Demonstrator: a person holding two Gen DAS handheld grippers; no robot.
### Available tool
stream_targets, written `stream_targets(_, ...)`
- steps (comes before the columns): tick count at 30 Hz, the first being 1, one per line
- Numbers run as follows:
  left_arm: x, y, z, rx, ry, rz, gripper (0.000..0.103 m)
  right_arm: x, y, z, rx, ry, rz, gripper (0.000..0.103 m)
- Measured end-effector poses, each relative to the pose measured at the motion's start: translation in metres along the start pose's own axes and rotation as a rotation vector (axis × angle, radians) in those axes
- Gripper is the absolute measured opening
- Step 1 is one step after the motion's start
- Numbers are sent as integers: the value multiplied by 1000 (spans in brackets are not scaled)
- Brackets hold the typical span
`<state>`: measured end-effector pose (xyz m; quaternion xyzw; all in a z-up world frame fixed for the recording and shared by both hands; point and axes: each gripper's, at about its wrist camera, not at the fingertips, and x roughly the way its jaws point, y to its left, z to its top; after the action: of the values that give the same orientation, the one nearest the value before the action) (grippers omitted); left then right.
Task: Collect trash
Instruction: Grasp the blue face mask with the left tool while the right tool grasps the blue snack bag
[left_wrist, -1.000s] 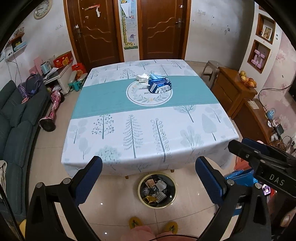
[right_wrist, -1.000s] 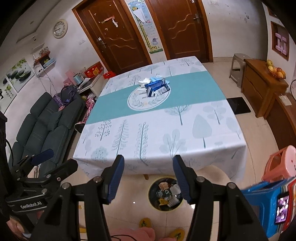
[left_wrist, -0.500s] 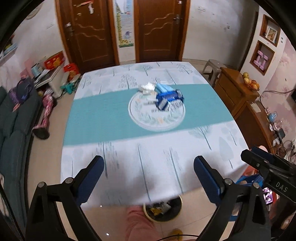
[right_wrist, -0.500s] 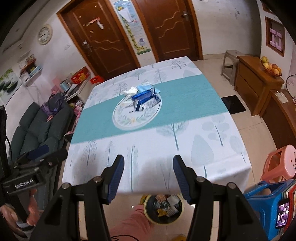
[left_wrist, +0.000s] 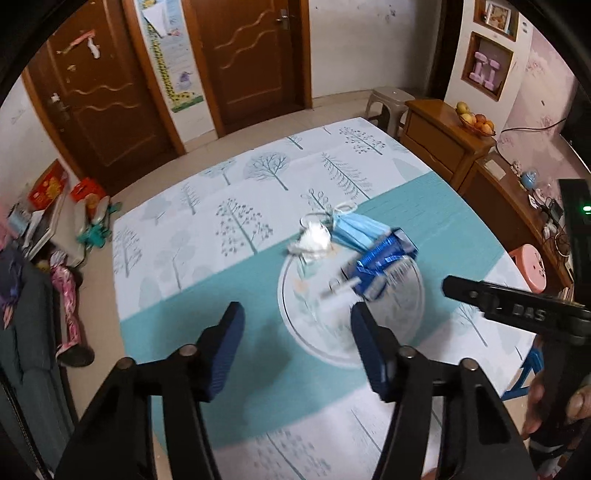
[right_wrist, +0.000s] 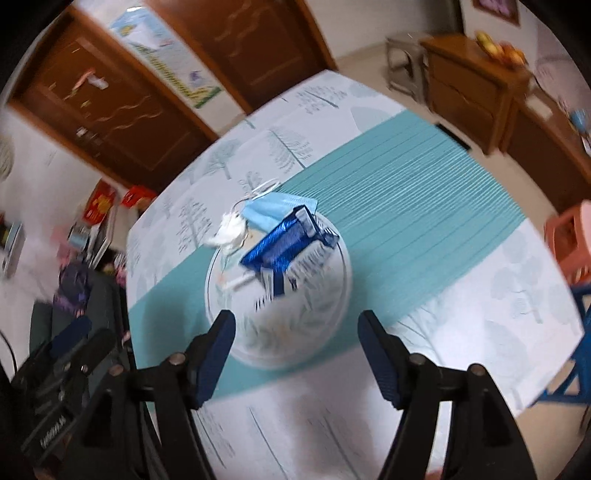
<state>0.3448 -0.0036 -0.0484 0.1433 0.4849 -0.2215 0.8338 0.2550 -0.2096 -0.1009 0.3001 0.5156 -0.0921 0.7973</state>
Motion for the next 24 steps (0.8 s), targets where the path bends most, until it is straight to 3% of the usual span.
stream_targets(5, 36, 15, 27, 6, 26, -58, 47, 57, 3, 28, 151, 70, -62, 69)
stream_targets(11, 68, 22, 46, 38, 58, -97, 47, 101, -2, 49, 281, 107, -124, 69)
stream_targets(15, 82, 21, 54, 69, 74, -109, 47, 118, 7, 56, 279, 116, -159, 83)
stream_targets(18, 91, 23, 58, 83, 90, -120, 47, 131, 15, 57, 242, 147, -217, 83)
stream_targets(24, 104, 26, 59, 84, 122, -142, 47, 137, 21, 55, 198, 148, -238, 83)
